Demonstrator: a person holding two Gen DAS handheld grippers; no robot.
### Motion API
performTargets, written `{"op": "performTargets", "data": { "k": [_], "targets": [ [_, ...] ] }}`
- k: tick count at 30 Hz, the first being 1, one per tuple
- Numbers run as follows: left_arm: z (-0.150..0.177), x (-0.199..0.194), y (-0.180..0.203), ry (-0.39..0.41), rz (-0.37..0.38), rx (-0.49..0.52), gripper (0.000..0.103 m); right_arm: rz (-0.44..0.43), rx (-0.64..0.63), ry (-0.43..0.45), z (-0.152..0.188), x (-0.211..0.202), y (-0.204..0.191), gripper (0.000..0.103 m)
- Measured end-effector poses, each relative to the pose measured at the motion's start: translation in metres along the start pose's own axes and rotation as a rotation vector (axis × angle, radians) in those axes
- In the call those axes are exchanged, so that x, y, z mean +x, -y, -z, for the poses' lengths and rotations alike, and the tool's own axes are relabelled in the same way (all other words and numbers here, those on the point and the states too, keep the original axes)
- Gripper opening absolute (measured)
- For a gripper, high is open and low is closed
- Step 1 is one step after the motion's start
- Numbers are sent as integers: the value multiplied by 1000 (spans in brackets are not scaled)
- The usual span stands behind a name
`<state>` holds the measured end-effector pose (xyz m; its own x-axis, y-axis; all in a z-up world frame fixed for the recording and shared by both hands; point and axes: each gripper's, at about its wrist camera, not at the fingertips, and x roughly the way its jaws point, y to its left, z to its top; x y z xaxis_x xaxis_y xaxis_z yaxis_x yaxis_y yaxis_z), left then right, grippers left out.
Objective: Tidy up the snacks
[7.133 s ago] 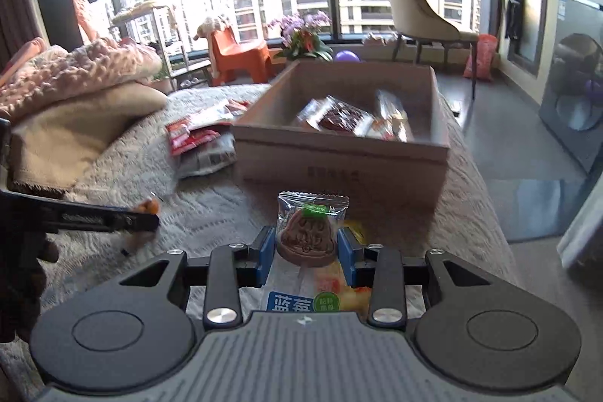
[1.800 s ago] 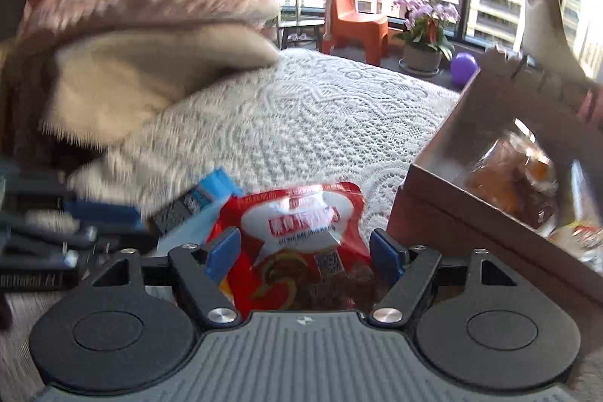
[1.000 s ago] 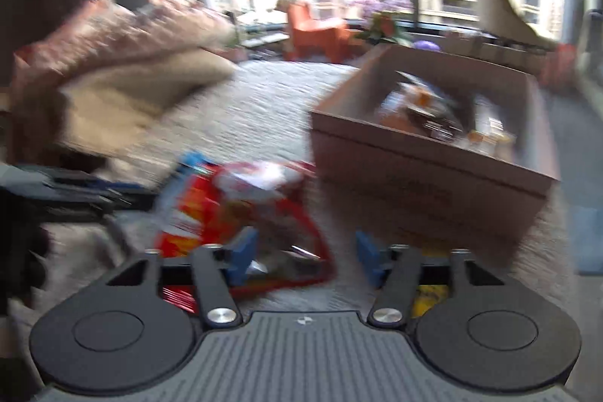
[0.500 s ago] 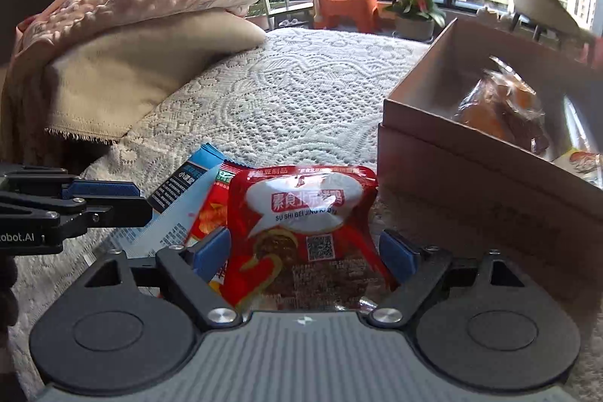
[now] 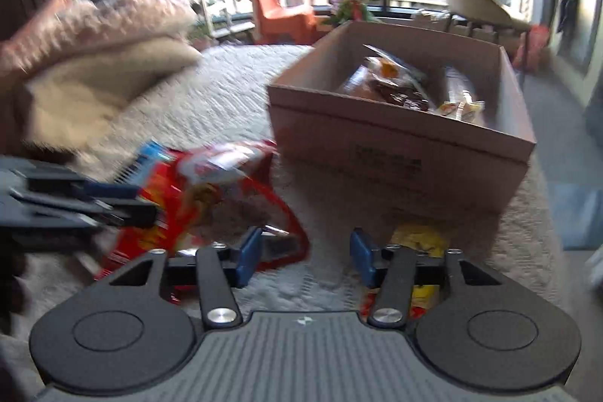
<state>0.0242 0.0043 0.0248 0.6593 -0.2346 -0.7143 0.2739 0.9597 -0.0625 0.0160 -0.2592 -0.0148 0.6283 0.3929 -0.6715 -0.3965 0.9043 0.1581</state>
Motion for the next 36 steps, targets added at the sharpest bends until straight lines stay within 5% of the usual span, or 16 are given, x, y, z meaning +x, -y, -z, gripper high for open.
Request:
{"op": "performTargets", "data": {
  "k": [16, 19, 24, 28, 34, 36],
  "targets": [
    [10, -16, -30, 4, -54, -32, 38, -44, -202, -59, -20, 50, -58, 86],
    [11, -16, -32, 6, -50, -40, 38, -90, -135, -78, -23, 58, -47, 88],
    [11, -17, -33, 7, -45, -46, 38, -93, -50, -76, -27, 44, -31, 60],
    [11, -17, -32, 7, -45, -48, 38, -26, -100, -41, -14, 19, -29, 37],
    [9, -14, -25, -1, -29, -39, 36, 135, -113, -4, 8, -11, -13, 33],
    [8, -11, -21, -4, -23, -34, 35, 155, -87, 28, 12, -23, -6, 42]
  ]
}}
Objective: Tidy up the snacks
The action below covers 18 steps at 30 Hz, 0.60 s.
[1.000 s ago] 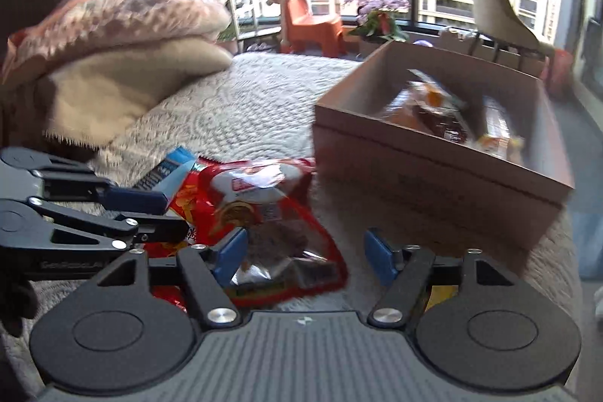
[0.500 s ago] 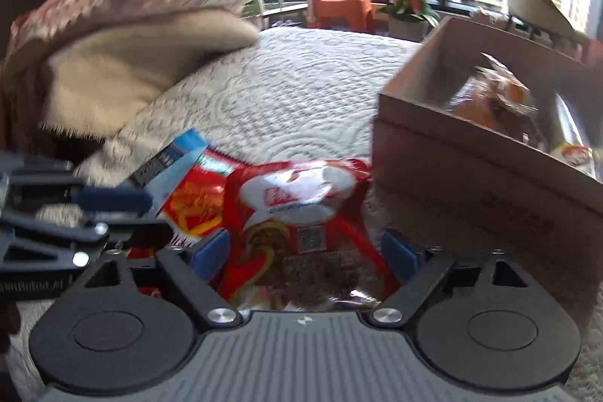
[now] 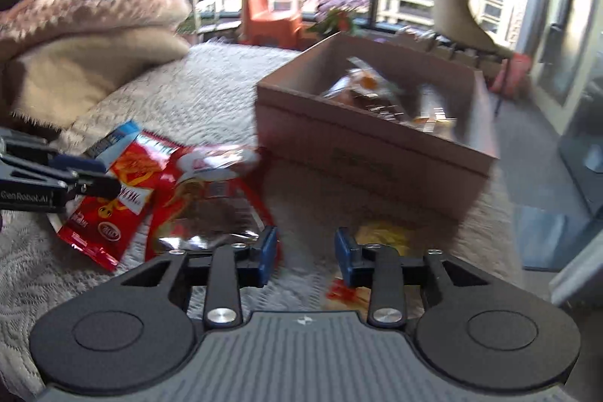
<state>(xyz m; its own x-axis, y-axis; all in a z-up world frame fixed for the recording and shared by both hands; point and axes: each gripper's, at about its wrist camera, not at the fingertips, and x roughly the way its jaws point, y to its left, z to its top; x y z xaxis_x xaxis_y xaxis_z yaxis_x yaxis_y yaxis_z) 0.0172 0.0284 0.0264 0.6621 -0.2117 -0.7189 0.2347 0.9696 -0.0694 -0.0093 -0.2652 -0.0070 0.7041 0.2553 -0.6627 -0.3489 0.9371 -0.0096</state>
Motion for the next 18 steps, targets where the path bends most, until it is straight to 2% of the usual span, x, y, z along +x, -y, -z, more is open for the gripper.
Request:
{"op": "performTargets", "data": {
  "k": [1, 3, 6, 8, 11, 13, 15, 17, 18],
  "targets": [
    [-1, 1, 3, -1, 0, 4, 36, 14, 13, 17, 2, -5, 4, 52],
    [-3, 4, 7, 0, -2, 11, 37, 61, 20, 61, 6, -14, 10, 58],
    [-6, 8, 13, 1, -2, 21, 41, 145, -4, 97, 15, -18, 10, 61],
    [-7, 10, 18, 4, 2, 33, 41, 153, 8, 82, 20, -15, 12, 62],
    [-4, 16, 23, -38, 116, 43, 43, 130, 63, 42, 27, -4, 17, 62],
    [-2, 16, 27, -44, 151, 62, 45, 118, 101, 28, 32, 2, 21, 62],
    [-1, 15, 30, -38, 121, 85, 49, 113, 131, 34, 37, 5, 23, 64],
    [-2, 14, 26, -29, 69, 86, 49, 106, 141, 36, 37, 4, 24, 65],
    [-4, 13, 22, -22, 28, 83, 45, 104, 146, 36, 38, 5, 25, 65]
  ]
}}
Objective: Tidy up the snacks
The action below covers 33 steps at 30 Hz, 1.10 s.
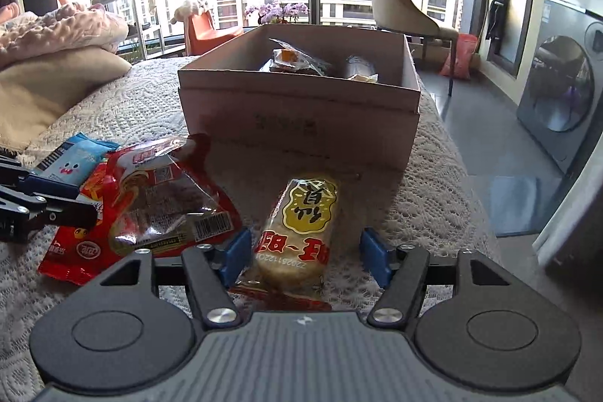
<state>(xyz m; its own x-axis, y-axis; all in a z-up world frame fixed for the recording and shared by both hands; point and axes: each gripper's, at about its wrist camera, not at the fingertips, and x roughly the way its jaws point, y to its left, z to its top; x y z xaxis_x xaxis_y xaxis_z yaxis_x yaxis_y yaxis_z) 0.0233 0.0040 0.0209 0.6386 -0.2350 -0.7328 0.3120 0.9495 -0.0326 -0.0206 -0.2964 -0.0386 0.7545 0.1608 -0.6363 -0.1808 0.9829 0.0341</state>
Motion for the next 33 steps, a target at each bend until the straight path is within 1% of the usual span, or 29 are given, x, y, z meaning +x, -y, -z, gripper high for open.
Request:
{"op": "performTargets", "data": {
  "k": [1, 2, 5, 6, 8, 10, 12, 14, 15, 16, 17, 19, 20, 22, 24, 25, 26, 28, 29, 30, 32, 33],
  "targets": [
    [-1, -2, -6, 7, -27, -10, 44, 0, 4, 1, 1, 0, 1, 66],
    [-1, -5, -12, 15, -38, -31, 43, -1, 6, 2, 1, 0, 1, 66],
    [-3, -19, -38, 62, -20, -129, 43, -1, 13, 6, 2, 1, 2, 66],
    [-3, -23, -46, 75, -30, -158, 43, -1, 14, 6, 2, 1, 2, 67],
    [-3, -25, -58, 69, -96, -186, 43, 0, 13, 6, 2, 1, 2, 67],
    [-1, -21, -66, 39, -161, -191, 43, 4, 10, 6, 2, 1, 0, 67],
    [1, -16, -66, 5, -175, -169, 44, 7, 8, 5, 2, 2, -1, 67],
    [2, -14, -56, 7, -197, -110, 46, 10, 5, 4, 2, 2, -2, 68],
    [1, -13, -50, 7, -184, -86, 46, 13, 3, 4, 2, 2, -3, 68],
    [1, -12, -46, 5, -152, -72, 47, 15, 2, 3, 2, 2, -3, 69],
    [0, -11, -41, -2, -129, -60, 53, 16, 2, 3, 2, 2, -4, 69],
    [1, -12, -33, 7, -123, -36, 53, 18, 2, 2, 1, 3, -4, 69],
    [1, -14, -30, 15, -105, -41, 52, 18, 2, 2, 1, 3, -4, 69],
    [0, -19, -25, 33, -36, -64, 52, 20, 4, 2, 1, 3, -4, 70],
    [0, -18, -18, 25, 20, -63, 52, 22, 6, 4, 1, 3, -4, 70],
    [0, -18, -13, 16, 29, -50, 52, 33, 11, 16, 1, 1, -5, 70],
    [1, -17, -9, 11, 28, -36, 52, 44, 4, 51, 0, -4, -7, 70],
    [2, -16, -5, 8, 22, -20, 52, 32, -55, 139, -5, -17, -17, 70],
    [3, -16, -4, 10, 14, -18, 52, 12, -95, 154, -11, -21, -23, 70],
    [4, -17, -4, 15, 3, -17, 52, -25, -128, 147, -18, -22, -30, 71],
    [6, -17, -8, 21, -17, -21, 52, -142, -161, 83, -32, -14, -42, 72],
    [7, -18, -12, 21, -25, -30, 52, -187, -159, 47, -38, -8, -49, 72]
  ]
}}
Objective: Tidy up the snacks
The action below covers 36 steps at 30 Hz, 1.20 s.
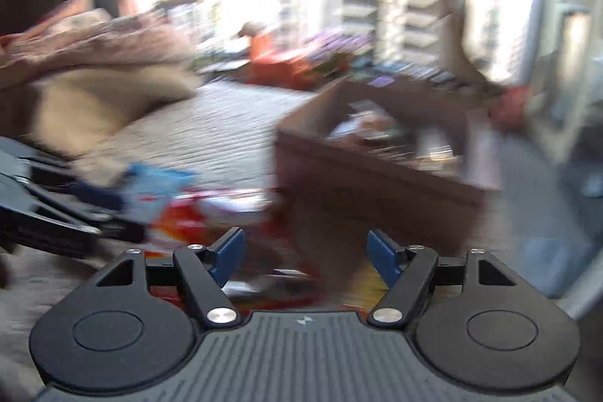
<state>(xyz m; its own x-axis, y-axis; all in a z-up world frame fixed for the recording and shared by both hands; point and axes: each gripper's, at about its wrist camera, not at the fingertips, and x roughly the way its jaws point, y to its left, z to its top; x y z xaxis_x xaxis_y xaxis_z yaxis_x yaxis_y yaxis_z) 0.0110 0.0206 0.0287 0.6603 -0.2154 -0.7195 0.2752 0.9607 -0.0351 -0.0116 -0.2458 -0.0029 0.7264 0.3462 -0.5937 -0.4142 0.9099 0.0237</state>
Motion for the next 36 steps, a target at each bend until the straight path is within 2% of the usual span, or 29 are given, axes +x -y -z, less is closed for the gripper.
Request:
{"op": "performTargets", "data": {
  "k": [3, 5, 6, 8, 13, 14, 15, 17, 18, 21, 24, 28, 31, 36],
  "targets": [
    [2, -2, -14, 4, -16, -36, 51, -71, -36, -49, -11, 28, -22, 72],
    [1, -4, -22, 8, -17, -55, 51, -62, -103, -85, -12, 50, -38, 74],
    [2, -5, -24, 9, -16, -62, 50, -38, -140, -89, -12, 58, -45, 80],
    [3, -6, -27, 12, -10, -68, 49, -22, -178, -42, -11, 62, -52, 80],
    [3, -5, -25, 18, 9, -67, 49, -93, -49, -107, -18, 66, -25, 78],
    [3, -5, -24, 17, 13, -63, 49, -56, -34, -106, -16, 62, -23, 76],
    [3, -4, -22, 16, 18, -59, 49, 6, -37, -95, -14, 58, -21, 65],
    [1, -3, -18, 13, 30, -56, 49, 116, -70, -82, -7, 51, -19, 64],
    [0, -2, -16, 13, 36, -55, 49, 140, -67, -82, -4, 47, -16, 64],
    [-7, 2, -5, 8, 52, -51, 49, 121, -45, -70, 5, 30, -10, 65],
    [-13, 9, 16, 1, 64, -17, 49, 94, -21, -9, 9, 4, -3, 66],
    [-12, 26, 52, -33, 45, 97, 53, 182, 9, 60, 13, -20, 11, 69],
    [-11, 31, 71, -30, -10, 179, 59, 247, 62, 59, 22, -24, 27, 69],
    [-10, 35, 78, -46, -38, 200, 62, 260, 183, 1, 45, -15, 54, 69]
  ]
}}
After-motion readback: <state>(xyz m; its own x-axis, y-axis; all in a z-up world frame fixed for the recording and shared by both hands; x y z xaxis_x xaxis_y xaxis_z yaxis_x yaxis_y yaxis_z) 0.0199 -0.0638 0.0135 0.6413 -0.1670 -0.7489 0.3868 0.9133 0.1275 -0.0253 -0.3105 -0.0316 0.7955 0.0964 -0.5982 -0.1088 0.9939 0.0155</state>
